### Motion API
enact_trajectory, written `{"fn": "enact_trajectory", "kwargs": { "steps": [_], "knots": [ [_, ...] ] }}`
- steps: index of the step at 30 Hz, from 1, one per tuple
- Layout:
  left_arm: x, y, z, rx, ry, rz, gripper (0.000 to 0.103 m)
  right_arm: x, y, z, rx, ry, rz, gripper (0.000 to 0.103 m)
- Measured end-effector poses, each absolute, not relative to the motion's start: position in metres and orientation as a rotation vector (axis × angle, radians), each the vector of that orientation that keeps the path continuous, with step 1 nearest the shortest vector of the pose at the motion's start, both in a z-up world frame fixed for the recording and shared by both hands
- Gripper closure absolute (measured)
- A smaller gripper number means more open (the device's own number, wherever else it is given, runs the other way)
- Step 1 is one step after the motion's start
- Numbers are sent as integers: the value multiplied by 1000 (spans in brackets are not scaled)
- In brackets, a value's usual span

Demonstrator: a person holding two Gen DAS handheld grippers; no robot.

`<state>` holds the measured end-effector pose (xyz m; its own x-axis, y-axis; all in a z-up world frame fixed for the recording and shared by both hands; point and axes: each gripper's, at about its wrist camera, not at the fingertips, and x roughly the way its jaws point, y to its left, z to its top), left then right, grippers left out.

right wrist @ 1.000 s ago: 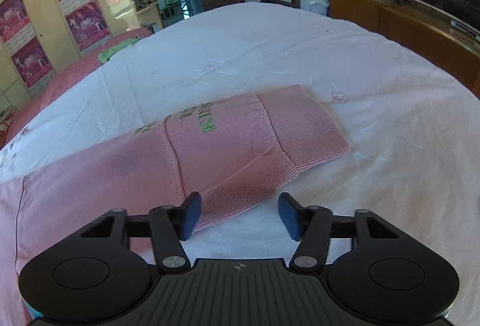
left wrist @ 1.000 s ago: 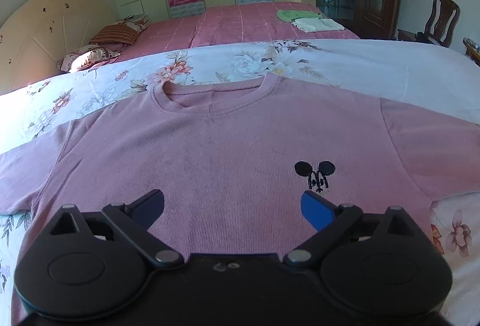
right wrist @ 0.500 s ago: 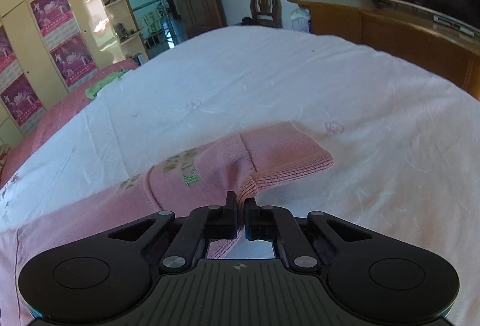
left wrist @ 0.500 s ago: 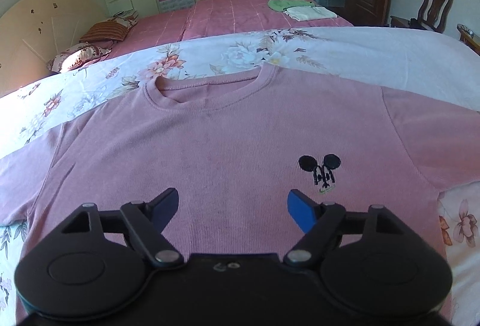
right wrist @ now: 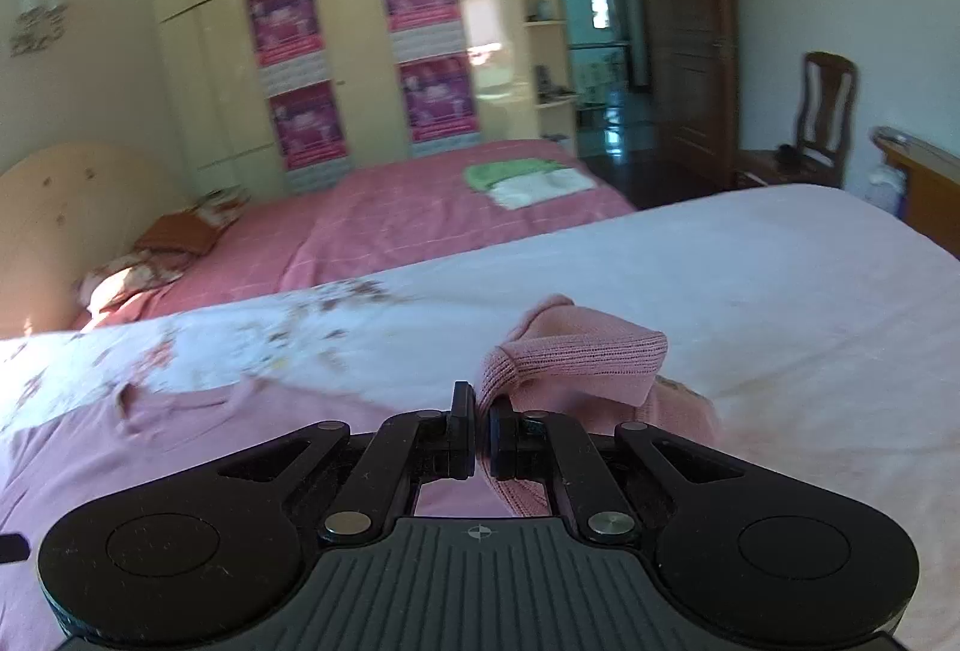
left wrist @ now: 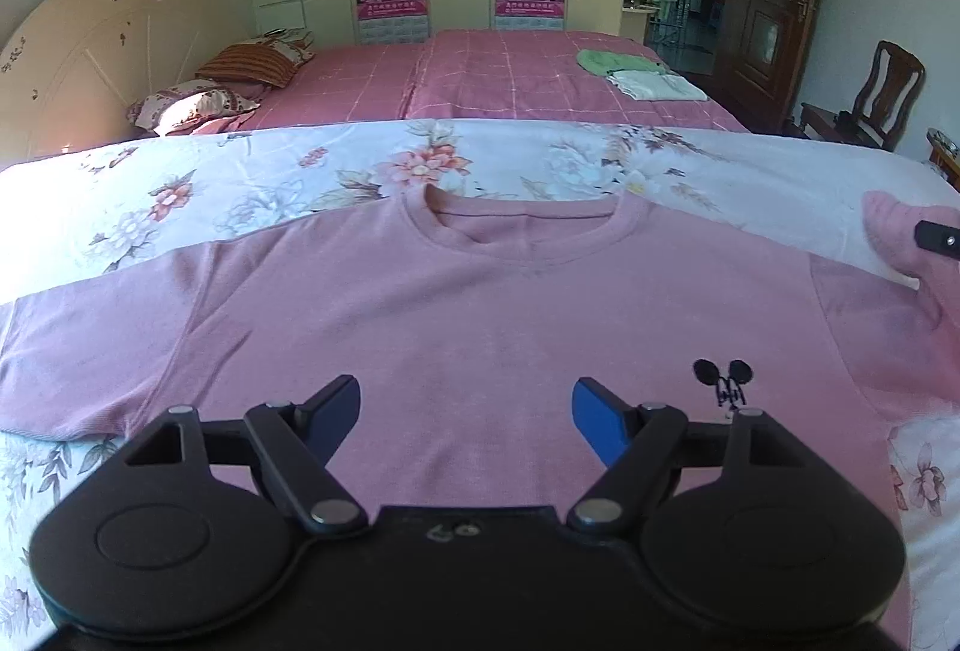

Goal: Fold small clothes
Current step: 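Fold the gripped sleeve across the sweatshirt body with the right tool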

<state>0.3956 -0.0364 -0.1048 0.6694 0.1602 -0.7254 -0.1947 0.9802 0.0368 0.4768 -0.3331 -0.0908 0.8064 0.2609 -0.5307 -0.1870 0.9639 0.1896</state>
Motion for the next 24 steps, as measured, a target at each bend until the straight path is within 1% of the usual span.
{"fn": "enact_trajectory", "kwargs": {
  "steps": [5, 9, 11, 12, 13, 14, 15, 19, 24],
  "knots": [
    [391, 2, -109, -62, 812, 226, 26, 470, -223, -119, 82, 662, 423, 99],
    [391, 32, -115, -109, 819, 227, 26, 465, -159, -148, 47, 758, 506, 99],
    [392, 43, -118, -136, 816, 217, 24, 462, -140, -157, 17, 789, 523, 98],
    [392, 47, -119, -148, 813, 209, 21, 459, -133, -161, -4, 802, 525, 90],
    [394, 50, -120, -156, 812, 200, 20, 456, -129, -163, -13, 804, 529, 79],
    [395, 52, -121, -163, 811, 188, 18, 452, -127, -163, -11, 795, 539, 46],
    [397, 53, -122, -171, 812, 172, 17, 448, -124, -161, -17, 771, 545, 28],
    [401, 45, -126, -185, 807, 91, 15, 439, -122, -155, -35, 747, 593, 29],
    [411, 7, -137, -98, 817, -43, 14, 434, -173, -142, 41, 725, 457, 29]
  ]
}}
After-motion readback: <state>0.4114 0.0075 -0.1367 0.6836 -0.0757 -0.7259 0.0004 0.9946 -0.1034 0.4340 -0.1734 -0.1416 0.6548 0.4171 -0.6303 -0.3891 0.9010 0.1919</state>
